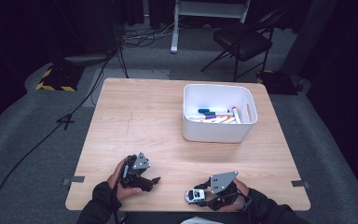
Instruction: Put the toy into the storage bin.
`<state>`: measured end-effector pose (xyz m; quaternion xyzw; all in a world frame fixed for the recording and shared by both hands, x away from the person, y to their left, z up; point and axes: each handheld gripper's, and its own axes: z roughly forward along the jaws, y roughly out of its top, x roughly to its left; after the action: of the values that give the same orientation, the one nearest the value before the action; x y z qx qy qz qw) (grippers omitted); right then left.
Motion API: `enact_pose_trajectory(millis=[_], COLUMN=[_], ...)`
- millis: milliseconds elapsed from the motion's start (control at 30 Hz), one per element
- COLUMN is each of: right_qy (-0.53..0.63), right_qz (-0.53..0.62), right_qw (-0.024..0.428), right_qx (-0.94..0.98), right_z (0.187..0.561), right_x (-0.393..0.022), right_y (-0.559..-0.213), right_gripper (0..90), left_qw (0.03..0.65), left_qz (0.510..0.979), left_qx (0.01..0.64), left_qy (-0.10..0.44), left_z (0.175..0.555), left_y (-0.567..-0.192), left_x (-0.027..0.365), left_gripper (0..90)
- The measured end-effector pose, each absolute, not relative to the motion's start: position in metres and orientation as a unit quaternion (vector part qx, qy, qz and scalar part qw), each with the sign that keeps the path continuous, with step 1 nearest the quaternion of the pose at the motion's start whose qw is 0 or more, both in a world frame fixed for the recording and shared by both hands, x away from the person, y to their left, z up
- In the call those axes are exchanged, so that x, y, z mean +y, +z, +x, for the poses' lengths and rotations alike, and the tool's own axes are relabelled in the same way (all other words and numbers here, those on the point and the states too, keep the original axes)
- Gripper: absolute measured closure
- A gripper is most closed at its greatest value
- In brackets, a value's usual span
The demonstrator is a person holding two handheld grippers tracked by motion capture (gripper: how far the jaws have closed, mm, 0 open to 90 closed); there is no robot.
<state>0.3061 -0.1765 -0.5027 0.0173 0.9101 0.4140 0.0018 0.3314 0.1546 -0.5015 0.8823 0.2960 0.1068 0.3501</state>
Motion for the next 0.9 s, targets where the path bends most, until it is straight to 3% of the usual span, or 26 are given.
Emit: enact_pose_trajectory(millis=[900], right_qy=[0.444], right_qz=[0.086], right_qw=[0.048], right_qx=[0.891], right_z=[0.335], right_x=[-0.227], right_y=[-0.471], right_gripper=[48.5], left_qw=[0.35], left_qz=[0.882], left_qx=[0.296], left_qy=[0.107], left_z=[0.331], left_y=[-0.501], left_x=[0.155], left_gripper=[15.5])
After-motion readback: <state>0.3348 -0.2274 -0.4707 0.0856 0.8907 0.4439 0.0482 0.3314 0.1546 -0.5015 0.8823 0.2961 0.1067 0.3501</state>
